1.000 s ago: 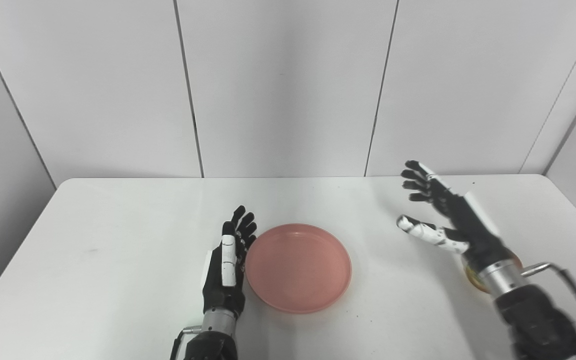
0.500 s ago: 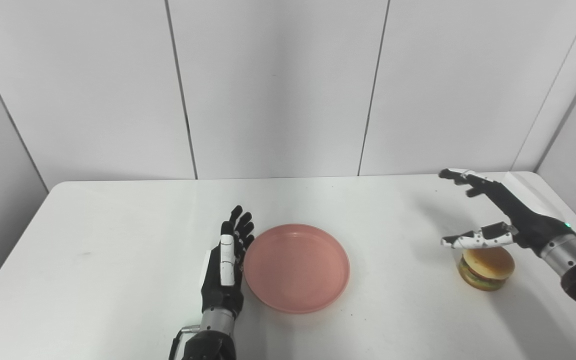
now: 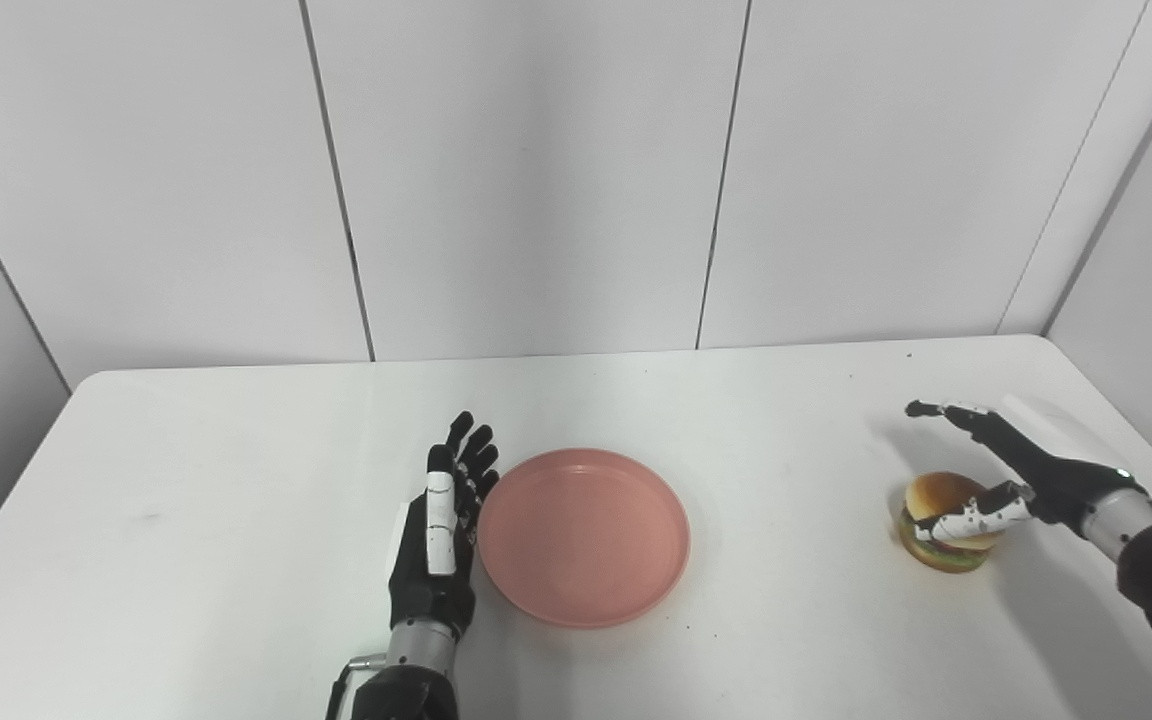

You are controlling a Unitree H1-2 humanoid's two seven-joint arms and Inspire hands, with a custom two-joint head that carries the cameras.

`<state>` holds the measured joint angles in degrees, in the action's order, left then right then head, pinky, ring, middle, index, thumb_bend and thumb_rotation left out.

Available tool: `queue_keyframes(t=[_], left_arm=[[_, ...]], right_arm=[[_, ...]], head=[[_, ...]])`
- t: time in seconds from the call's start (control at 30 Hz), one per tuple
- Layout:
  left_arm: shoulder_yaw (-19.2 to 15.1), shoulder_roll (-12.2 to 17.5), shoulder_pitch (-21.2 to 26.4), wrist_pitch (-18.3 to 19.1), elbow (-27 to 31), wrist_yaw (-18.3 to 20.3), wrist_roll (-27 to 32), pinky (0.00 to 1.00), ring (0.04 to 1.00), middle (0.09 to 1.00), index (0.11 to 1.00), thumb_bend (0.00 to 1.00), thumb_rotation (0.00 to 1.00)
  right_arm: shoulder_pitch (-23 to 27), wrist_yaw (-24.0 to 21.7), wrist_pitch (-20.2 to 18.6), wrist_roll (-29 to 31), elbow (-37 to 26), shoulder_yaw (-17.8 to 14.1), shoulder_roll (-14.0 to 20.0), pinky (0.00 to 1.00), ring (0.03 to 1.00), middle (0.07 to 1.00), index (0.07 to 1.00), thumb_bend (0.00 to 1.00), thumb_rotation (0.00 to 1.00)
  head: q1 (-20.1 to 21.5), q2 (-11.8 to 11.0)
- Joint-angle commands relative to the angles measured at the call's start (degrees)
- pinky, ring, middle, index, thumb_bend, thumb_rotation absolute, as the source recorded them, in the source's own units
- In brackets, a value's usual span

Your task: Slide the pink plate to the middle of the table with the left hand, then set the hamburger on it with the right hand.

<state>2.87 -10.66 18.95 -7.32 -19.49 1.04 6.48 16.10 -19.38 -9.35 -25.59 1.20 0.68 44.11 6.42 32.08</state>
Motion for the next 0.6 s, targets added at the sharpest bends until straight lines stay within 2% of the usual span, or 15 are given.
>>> queue_keyframes(t=[0.0, 0.27, 0.4, 0.47, 0.57], left_arm=[[0.06, 0.31, -1.81, 0.22, -1.52, 0.67, -0.15, 0.96, 0.951, 0.943, 0.926, 0.78, 1.00], [0.09, 0.08, -2.15, 0.88, -0.75, 0.24, -0.45, 0.95, 0.947, 0.938, 0.922, 0.76, 1.00], [0.11, 0.05, -2.30, 0.59, -0.90, 0.41, -0.39, 0.95, 0.946, 0.936, 0.921, 0.76, 1.00], [0.11, 0.00, -2.37, 0.76, -0.72, 0.55, -0.20, 0.95, 0.947, 0.935, 0.920, 0.76, 1.00], [0.03, -0.24, -2.37, 0.68, -0.72, 0.26, -0.26, 0.95, 0.944, 0.929, 0.916, 0.76, 1.00]], right_arm=[[1.69, 1.30, 3.01, 0.28, 0.83, -0.55, 1.68, 0.86, 0.948, 0.903, 0.854, 0.90, 0.25], [2.42, 1.60, 8.22, 1.23, 8.46, 0.72, 1.62, 0.86, 0.948, 0.921, 0.877, 0.92, 0.33], [2.68, 1.89, 7.88, 1.78, 10.76, 0.80, 0.75, 0.89, 0.953, 0.929, 0.873, 0.94, 0.37], [2.88, 2.80, 9.06, 2.12, 12.26, 0.84, 0.30, 0.86, 0.921, 0.917, 0.857, 0.93, 0.35], [3.11, 4.20, 10.80, 3.05, 13.52, 0.80, -0.49, 0.72, 0.782, 0.831, 0.819, 0.87, 0.21]], head=[[-0.06, 0.01], [-0.11, 0.25], [-0.16, 0.36], [-0.27, 0.47], [-0.35, 0.53]])
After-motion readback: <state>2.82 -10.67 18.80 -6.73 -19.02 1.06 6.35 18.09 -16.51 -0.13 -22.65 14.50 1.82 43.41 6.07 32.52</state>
